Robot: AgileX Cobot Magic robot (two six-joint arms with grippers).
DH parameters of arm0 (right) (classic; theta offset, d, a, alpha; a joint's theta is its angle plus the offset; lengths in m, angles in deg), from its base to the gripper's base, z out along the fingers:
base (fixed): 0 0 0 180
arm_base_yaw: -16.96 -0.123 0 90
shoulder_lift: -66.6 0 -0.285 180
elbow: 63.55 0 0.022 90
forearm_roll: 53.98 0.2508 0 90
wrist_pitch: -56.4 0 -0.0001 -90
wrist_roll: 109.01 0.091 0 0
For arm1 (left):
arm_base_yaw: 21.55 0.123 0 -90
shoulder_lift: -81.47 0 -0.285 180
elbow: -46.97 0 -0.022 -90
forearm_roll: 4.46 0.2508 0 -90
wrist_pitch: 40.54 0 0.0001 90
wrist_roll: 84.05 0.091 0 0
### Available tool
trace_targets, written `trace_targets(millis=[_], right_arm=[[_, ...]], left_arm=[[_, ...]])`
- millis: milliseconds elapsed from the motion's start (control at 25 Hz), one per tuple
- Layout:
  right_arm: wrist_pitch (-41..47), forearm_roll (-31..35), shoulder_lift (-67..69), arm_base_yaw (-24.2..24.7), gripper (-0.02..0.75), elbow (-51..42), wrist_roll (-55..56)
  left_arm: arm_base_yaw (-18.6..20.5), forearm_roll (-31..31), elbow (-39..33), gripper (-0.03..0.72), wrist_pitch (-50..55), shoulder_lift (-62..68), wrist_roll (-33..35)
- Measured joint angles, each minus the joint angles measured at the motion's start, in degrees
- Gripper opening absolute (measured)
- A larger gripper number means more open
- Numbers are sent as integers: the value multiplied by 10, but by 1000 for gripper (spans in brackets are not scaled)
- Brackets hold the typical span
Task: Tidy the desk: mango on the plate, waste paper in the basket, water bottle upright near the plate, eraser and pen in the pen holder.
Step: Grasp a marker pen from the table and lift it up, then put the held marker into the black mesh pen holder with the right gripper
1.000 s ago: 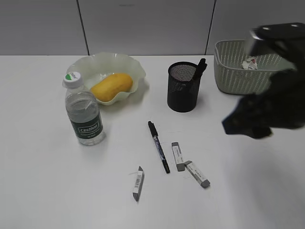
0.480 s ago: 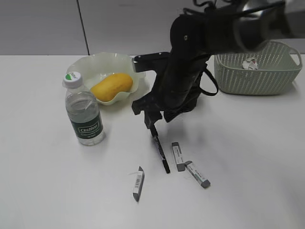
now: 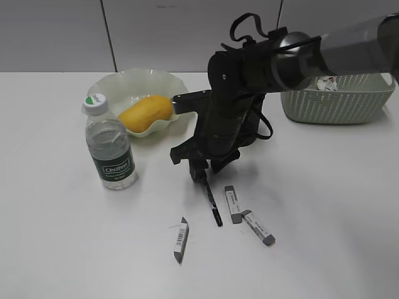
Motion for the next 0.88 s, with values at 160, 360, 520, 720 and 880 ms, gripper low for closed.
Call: trace_targets(millis=[160, 360, 520, 720, 880], right_arm=[[-2, -3, 6, 0, 335, 2, 0], [-8, -4, 7, 0, 137, 4, 1], [-55, -4, -25, 0, 136, -6, 2], [-266, -46, -199, -1, 136, -99, 2], [-634, -106, -307, 24, 136, -255, -26]], left_arm=[[0, 0, 0, 488, 0, 0, 0], [0, 0, 0, 486, 0, 0, 0], [0, 0, 0, 486, 0, 0, 0], [0, 0, 0, 486, 0, 0, 0], [0, 0, 0, 486, 0, 0, 0]])
